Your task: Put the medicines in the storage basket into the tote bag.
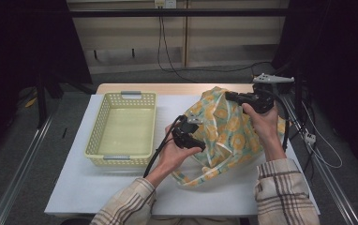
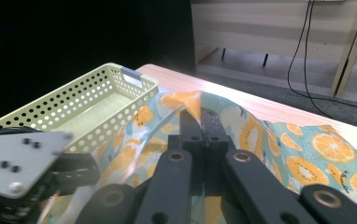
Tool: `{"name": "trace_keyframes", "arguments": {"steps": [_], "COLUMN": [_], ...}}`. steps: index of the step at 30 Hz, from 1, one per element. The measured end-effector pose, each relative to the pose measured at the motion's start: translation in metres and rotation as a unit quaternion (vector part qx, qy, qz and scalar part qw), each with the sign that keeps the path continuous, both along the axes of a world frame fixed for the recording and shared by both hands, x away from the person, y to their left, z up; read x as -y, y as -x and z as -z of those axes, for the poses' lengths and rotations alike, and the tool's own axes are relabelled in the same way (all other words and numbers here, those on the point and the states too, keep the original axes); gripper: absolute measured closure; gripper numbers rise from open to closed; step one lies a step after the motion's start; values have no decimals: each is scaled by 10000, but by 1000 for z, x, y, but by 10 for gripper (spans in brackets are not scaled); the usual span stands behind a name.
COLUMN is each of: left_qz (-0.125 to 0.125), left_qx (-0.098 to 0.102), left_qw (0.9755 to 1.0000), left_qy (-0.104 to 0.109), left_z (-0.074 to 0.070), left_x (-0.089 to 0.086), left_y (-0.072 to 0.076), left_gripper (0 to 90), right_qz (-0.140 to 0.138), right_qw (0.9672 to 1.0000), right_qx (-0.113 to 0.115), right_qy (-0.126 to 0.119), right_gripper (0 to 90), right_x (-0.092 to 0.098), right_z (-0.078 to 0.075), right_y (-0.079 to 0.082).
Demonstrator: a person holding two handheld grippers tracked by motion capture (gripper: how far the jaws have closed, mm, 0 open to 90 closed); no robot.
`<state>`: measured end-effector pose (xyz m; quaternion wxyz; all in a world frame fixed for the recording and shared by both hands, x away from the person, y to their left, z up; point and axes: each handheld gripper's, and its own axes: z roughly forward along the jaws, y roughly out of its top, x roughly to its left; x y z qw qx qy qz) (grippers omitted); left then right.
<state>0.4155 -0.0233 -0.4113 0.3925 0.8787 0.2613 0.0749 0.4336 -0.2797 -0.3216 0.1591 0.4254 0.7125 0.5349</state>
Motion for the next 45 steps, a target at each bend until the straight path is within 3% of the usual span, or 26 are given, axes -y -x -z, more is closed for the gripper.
{"name": "trace_keyframes", "arguments": {"steps": [2,5,8,12,16,18,21,23,26,30,34,38,39,45], "left_qz": [17,81,142,238,466,426,461,388,368,318,304,339,439,703], "left_qx": [10,-43,29,-43,17,39,137,10,26,35,-139,-255,-328,-78], "left_qw": [10000,10000,9998,9993,9986,9989,9981,9984,9980,9987,9981,9973,9978,9974], "left_qy": [-80,-19,-128,-269,-246,-205,-390,-413,-512,-402,-522,-592,-383,-170], "left_z": [-1,-1,-2,-1,-2,-3,3,12,23,33,42,35,32,13], "left_x": [-5,-12,-19,-27,-36,-39,-36,-33,-28,-21,-18,-23,-26,-50], "left_y": [5,13,20,32,46,49,48,46,40,33,28,36,40,67], "left_gripper": [226,224,224,226,232,238,268,281,299,263,221,222,222,246], "right_qz": [11,14,17,24,42,56,47,37,26,32,38,35,35,42], "right_qw": [10000,10000,10000,10000,10000,10000,10000,10000,10000,10000,10000,10000,10000,10000], "right_qx": [0,-2,-5,-6,-13,-23,-34,-26,-27,-35,-20,-9,-9,-20], "right_qy": [6,11,19,26,31,19,36,45,52,33,22,21,24,37], "right_gripper": [900,900,900,900,900,900,900,900,900,900,900,900,900,900], "right_x": [0,0,0,2,3,3,2,1,1,2,3,3,3,2], "right_z": [0,0,-1,0,0,0,0,0,1,1,0,0,0,0], "right_y": [1,1,1,1,2,2,2,2,2,1,2,2,2,2]}}
